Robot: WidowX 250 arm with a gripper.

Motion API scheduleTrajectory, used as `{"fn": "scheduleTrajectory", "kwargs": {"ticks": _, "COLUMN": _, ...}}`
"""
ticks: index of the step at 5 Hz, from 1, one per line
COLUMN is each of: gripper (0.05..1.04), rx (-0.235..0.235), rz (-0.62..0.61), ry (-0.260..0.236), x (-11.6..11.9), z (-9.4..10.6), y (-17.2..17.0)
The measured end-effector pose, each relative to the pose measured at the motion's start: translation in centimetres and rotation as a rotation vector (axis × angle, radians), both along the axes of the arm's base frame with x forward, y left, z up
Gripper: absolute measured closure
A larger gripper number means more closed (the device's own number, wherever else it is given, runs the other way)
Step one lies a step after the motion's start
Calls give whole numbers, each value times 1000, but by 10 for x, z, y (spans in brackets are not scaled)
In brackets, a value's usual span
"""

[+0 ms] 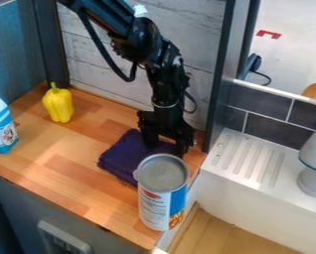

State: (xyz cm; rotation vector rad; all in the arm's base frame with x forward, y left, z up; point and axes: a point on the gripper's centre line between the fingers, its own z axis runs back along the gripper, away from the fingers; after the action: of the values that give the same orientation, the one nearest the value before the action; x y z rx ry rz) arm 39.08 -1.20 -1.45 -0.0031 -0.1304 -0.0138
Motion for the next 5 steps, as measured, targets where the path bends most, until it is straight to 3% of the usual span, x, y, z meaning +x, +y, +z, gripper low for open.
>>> {"fn": "scheduleTrajectory", "kwargs": {"ticks": 2, "gripper": 85, "rx": -46, "rz": 119, "ry": 0, "x": 0, "z": 0, "y": 43}}
{"fn": "scheduleTrajectory", "kwargs": {"ticks": 5, "gripper": 85, "rx": -114, "rz": 390, "ry": 14, "x": -21, "z": 3, "y": 130}}
